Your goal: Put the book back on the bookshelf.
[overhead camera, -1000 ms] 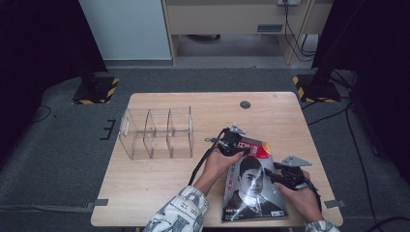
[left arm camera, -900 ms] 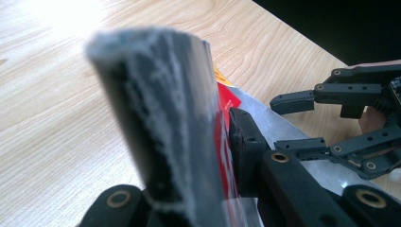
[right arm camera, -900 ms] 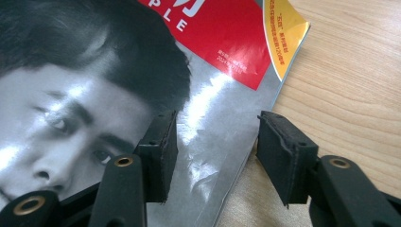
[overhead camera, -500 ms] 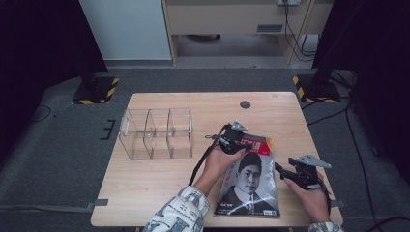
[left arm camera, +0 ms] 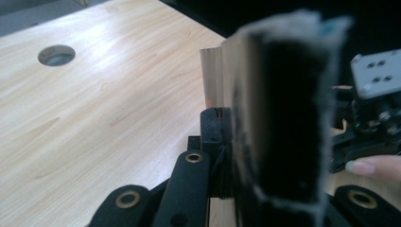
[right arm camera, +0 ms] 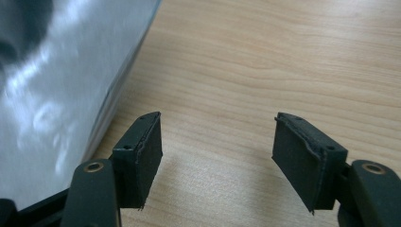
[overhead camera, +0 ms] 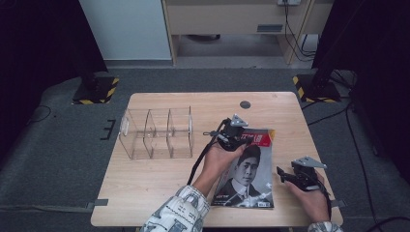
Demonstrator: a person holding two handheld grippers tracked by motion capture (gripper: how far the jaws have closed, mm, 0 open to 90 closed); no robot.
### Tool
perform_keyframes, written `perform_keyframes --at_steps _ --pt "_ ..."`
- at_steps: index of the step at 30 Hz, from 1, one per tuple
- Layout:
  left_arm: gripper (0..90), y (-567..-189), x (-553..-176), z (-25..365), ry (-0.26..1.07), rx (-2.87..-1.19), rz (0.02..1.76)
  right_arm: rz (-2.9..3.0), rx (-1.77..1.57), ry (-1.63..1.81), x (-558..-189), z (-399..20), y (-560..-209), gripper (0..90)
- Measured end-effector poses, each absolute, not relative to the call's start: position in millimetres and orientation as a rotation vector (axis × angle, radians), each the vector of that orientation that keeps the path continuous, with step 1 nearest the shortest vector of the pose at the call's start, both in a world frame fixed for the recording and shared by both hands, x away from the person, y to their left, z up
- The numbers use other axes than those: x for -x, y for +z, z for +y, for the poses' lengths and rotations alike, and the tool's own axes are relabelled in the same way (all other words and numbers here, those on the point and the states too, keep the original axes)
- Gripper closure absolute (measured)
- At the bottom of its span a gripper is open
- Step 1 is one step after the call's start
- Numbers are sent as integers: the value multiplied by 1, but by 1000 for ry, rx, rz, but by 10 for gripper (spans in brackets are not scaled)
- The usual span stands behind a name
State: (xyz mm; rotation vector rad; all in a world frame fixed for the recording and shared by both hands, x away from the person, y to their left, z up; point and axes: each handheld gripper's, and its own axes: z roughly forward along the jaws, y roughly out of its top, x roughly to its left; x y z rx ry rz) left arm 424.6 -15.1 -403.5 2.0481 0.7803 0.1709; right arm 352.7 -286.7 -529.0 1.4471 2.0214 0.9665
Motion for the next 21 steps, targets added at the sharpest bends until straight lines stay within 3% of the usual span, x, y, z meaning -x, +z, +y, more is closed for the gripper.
perform_keyframes --at_steps 21 --pt "864 -365 -423 -2 188 -1969 752 2052 -1451 950 -355 -284 -535 257"
